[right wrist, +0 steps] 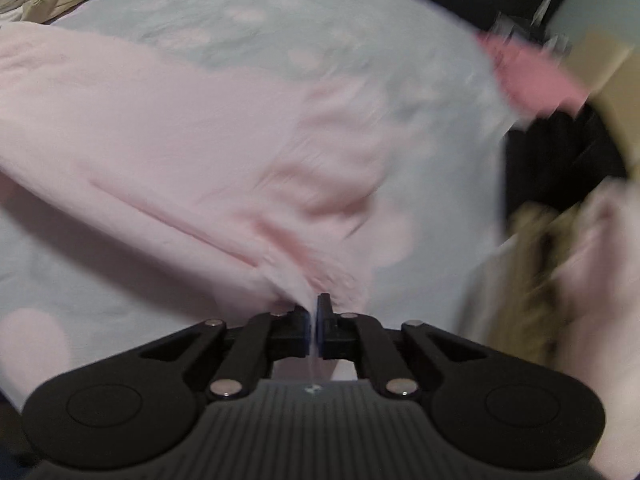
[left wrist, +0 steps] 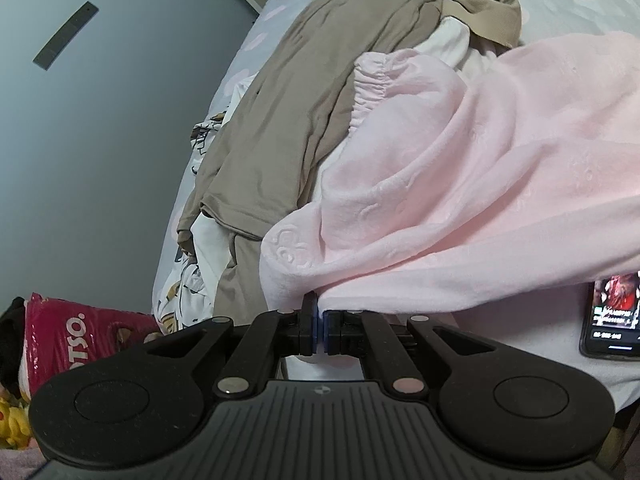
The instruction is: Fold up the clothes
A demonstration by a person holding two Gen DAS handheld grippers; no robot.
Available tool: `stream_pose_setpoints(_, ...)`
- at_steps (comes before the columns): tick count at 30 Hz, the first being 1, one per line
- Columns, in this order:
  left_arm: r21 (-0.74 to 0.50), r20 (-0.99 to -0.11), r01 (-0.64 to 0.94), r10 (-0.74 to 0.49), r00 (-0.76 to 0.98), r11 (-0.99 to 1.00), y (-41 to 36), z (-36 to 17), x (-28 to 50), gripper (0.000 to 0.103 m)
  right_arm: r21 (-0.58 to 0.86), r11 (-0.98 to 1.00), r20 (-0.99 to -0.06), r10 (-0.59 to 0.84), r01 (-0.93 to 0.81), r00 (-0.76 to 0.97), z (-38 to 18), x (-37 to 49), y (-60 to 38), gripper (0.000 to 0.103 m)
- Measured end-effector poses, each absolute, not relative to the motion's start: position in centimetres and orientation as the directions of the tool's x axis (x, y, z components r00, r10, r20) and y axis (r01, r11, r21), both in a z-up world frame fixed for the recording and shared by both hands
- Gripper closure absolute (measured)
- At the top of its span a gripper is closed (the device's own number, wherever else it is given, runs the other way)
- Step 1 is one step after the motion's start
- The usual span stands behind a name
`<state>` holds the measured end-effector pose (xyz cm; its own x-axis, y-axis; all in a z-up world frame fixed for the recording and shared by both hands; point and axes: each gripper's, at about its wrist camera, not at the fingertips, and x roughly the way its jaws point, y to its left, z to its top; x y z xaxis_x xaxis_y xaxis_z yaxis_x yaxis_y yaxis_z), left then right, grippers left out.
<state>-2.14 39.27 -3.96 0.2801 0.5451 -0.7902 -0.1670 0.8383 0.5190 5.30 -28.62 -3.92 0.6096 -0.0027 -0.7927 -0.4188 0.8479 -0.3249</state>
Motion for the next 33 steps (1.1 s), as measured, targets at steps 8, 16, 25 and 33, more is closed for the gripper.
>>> stream_pose_setpoints(8,0.522,-0.793,-0.149,0.542,0.279,0.840,39.4,-4.4,-2.6,0.102,-0.333,0.723,-0.874,0.004,-0.606,0.485,-2.2,4.4,-28.3,0.100)
stream_pose_setpoints(16,0.529,-0.800,-0.094,0.532,0.278,0.844,39.2,-5.2,-3.3,0.099,-0.238,0.729,-0.943,-0.014,-0.642,0.333,-5.3,3.1,-28.9,0.072)
stream_pose_setpoints(25,0.428,-0.836,-0.089,0.431,0.339,0.899,39.4,-4.4,-5.1,0.089,-0.296,0.580,-0.890,0.120,-0.759,0.439,-3.5,1.1,-27.2,0.031)
stream_pose_setpoints(33,0.310,-0.845,-0.100,0.322,0.426,0.946,39.6,-1.8,-9.0,0.065,-0.477,0.404,-0.868,-0.077,-0.780,0.491,-9.4,2.4,-25.4,0.077)
